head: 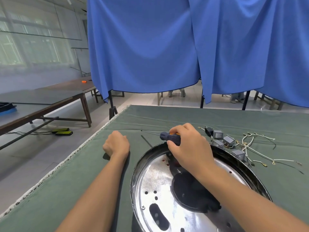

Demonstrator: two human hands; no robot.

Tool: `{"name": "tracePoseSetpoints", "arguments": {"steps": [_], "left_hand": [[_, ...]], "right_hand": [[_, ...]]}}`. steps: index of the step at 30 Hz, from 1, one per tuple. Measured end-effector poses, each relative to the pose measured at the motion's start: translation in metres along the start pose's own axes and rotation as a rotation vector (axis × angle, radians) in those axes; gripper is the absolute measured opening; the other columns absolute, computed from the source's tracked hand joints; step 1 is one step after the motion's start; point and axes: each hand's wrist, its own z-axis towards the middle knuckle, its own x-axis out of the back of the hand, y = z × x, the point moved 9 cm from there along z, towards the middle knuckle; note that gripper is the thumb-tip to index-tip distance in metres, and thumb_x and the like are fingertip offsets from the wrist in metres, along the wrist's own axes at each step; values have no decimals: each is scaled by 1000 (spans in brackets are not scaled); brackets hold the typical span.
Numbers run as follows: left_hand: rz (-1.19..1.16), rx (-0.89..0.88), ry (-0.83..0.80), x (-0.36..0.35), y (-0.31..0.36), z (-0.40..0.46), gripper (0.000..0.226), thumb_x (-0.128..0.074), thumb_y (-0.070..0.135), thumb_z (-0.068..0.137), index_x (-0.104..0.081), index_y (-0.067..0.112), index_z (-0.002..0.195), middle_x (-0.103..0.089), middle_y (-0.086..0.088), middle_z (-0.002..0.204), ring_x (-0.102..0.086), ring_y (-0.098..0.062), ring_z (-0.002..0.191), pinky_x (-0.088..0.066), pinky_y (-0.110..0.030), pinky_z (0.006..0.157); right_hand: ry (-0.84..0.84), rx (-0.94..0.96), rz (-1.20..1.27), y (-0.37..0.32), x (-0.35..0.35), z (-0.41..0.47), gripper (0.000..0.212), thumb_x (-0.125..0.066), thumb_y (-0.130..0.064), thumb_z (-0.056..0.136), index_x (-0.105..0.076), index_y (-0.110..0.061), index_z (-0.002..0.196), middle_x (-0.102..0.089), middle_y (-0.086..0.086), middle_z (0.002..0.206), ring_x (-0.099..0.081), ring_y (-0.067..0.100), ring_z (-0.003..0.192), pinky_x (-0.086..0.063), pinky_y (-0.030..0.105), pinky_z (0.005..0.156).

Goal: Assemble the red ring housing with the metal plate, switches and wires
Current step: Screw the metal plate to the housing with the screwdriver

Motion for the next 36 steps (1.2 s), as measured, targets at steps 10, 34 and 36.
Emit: {"name": "tracePoseSetpoints", "arguments": {"steps": [10,34,36], "left_hand": [[-135,-12,61,-1,2,8,14,-62,25,89,-74,19,93,-70,-10,99,-64,-32,94,-38,-31,70],[-1745,531,-624,-27,7,-52,34,-37,4,101,-43,-7,132,-72,-21,90,-48,-36,125,-35,-41,109],[-1834,546,-653,-28,11,-50,36,-33,4,101,-39,-5,136,-55,-23,131,-43,-36,130,-28,-40,113]], "right_hand": [[16,0,20,5,0,3,18,-56,-38,87,-60,-32,104,-54,-11,100,-58,18,81,-38,25,65],[-53,-85,-2,10,-2,1,23,-61,-50,80,-64,-37,99,-58,-11,89,-54,17,80,-32,27,59],[-33,-58,8,7,3,1,22,-61,-47,78,-67,-39,98,-60,-11,86,-56,17,80,-32,27,58]]}}
